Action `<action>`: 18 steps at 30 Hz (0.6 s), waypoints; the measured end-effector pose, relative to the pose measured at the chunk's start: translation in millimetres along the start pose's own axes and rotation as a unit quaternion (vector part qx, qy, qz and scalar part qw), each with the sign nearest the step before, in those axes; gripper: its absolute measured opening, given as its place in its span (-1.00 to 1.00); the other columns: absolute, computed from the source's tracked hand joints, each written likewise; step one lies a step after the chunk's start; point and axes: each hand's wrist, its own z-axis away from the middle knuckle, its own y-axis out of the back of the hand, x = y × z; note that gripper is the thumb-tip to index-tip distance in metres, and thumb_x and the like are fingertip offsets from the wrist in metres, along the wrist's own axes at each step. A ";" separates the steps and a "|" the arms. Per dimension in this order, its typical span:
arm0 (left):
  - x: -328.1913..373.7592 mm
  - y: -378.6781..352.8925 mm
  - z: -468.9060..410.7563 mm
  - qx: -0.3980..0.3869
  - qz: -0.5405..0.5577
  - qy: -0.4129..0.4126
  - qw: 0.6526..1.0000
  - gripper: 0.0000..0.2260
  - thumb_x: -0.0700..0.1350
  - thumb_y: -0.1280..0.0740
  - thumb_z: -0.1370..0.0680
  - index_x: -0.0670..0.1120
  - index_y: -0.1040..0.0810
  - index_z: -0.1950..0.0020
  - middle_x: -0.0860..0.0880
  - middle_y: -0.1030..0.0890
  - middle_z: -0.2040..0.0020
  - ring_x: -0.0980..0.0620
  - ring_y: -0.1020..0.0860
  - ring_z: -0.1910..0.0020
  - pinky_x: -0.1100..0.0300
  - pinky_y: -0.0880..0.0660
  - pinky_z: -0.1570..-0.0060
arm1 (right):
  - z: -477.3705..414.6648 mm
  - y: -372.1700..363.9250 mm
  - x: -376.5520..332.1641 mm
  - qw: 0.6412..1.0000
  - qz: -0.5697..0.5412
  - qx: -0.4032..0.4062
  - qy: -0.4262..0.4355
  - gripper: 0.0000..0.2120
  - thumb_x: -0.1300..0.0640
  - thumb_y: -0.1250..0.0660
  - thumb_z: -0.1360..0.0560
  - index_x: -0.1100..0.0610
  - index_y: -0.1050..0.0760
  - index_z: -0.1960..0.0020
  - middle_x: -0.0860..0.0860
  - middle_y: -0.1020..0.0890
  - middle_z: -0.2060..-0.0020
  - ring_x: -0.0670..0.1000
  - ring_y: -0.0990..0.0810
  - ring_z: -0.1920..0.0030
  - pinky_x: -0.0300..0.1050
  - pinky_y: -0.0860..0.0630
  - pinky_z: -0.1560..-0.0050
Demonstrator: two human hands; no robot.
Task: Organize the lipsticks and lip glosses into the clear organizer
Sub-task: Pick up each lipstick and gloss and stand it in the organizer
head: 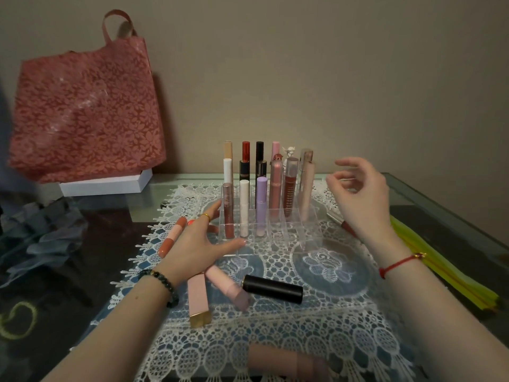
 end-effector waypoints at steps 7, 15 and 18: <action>-0.4 -0.9 -1.7 0.006 -0.011 0.010 1.000 -0.09 0.33 -0.36 -0.15 0.15 -0.11 -0.44 0.16 -0.37 -0.32 0.29 -0.34 -0.13 0.32 -0.26 -0.13 | 1.0 30.2 49.7 0.970 0.216 -0.108 -0.037 -0.77 0.26 -0.36 -0.42 0.11 -0.51 -0.06 -0.02 -0.58 0.20 -0.19 -0.51 0.25 -0.47 -0.30 0.36; -2.6 -0.9 -2.7 0.009 -0.034 0.009 0.999 -0.07 0.39 -0.31 -0.12 0.17 -0.11 -0.43 0.13 -0.39 -0.34 0.31 -0.34 -0.10 0.33 -0.26 -0.11 | 11.4 27.1 48.3 0.924 0.331 -0.190 -0.001 -0.73 0.25 -0.32 -0.45 0.16 -0.46 -0.15 0.07 -0.59 0.10 0.02 -0.54 0.09 -0.16 -0.49 0.07; -3.5 -0.8 -3.6 0.006 -0.034 0.012 0.999 -0.06 0.38 -0.32 -0.12 0.15 -0.11 -0.44 0.09 -0.38 -0.36 0.23 -0.38 -0.16 0.29 -0.29 -0.14 | 13.4 24.3 47.2 0.913 0.360 -0.194 -0.001 -0.73 0.24 -0.30 -0.47 0.15 -0.46 -0.16 0.09 -0.60 0.04 0.06 -0.55 0.03 -0.05 -0.50 -0.05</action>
